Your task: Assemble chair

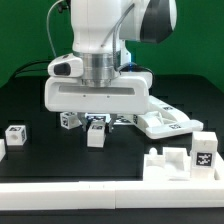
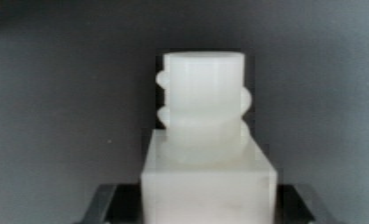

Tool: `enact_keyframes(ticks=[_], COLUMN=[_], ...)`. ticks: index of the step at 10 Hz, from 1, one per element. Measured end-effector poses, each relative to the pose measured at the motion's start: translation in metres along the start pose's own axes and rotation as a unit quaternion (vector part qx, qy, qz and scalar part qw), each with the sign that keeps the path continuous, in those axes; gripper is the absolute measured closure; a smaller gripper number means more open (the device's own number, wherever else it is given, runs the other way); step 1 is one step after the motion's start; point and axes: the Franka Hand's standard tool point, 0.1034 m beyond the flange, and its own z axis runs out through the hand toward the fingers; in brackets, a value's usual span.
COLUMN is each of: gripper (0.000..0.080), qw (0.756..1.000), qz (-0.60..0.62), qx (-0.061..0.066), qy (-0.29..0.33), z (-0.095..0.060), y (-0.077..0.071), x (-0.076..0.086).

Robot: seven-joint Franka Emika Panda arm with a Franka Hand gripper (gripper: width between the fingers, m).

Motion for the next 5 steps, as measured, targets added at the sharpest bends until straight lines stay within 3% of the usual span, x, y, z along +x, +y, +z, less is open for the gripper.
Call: enact_keyframes(ticks=[1, 2, 3, 4, 5], gripper=[0.0432, 0.0296, 0.0296, 0.0177, 0.0157], qw=[1.000, 0.999, 0.996, 0.990, 0.980], qz=[0.004, 0.017, 0.026, 0.033, 0.039], qx=[0.007, 0.020, 0.030, 0.042, 0.042], qy=[-0.020, -0.048, -0.075, -0.131, -0.189], z=[0.000, -0.005, -0.009, -0.016, -0.022], y=[-0.001, 0.005, 0.009, 0.012, 0.017], x=[-0.002, 0.001, 0.006, 0.010, 0.021])
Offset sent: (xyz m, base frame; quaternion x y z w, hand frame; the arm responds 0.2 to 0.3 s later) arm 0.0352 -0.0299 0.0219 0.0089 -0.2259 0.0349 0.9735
